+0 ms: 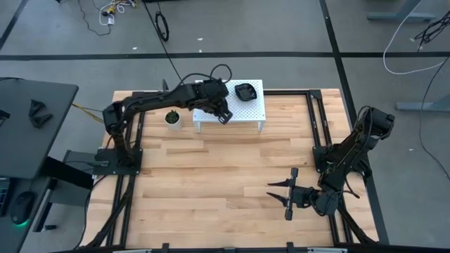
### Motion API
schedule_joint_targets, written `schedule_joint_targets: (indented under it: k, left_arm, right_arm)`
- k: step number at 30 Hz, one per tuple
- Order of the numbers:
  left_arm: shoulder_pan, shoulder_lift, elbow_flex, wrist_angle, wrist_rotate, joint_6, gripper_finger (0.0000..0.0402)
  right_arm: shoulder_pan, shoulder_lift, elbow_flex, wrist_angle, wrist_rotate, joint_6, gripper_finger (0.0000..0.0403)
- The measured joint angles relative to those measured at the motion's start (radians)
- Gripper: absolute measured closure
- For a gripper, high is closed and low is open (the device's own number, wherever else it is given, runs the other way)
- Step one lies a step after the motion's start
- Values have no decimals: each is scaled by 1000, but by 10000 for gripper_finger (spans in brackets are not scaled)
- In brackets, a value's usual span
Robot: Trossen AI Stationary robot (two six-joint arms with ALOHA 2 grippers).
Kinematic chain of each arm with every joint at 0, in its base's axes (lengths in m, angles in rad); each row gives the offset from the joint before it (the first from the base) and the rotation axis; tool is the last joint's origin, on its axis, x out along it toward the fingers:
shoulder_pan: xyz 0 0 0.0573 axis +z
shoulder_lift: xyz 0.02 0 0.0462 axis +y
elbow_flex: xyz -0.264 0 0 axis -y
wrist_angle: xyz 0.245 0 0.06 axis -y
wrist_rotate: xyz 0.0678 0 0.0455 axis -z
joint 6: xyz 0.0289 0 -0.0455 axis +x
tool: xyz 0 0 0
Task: Pick & Place Mini shaped plates
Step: Stack the black plate on top of the black plate on the shelf
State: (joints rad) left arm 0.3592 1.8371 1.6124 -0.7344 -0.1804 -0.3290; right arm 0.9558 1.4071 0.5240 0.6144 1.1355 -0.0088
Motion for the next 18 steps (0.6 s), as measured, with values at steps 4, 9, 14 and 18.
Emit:
schedule_joint_targets:
  k: [4, 9, 14, 18]
  left_arm:
    - [2, 24, 0, 7, 0, 1, 396]
    - [2, 26, 0, 12, -3, 11, 394]
    - [2, -18, 0, 10, -6, 7, 395]
    - [2, -36, 0, 29, -50, -27, 393]
  right_arm:
    - [0, 0, 0, 0, -1, 1, 262]
    - [0, 0, 0, 0, -2, 1, 262]
    - [0, 0, 0, -2, -3, 3, 262]
    - [0, 0, 0, -3, -3, 4, 262]
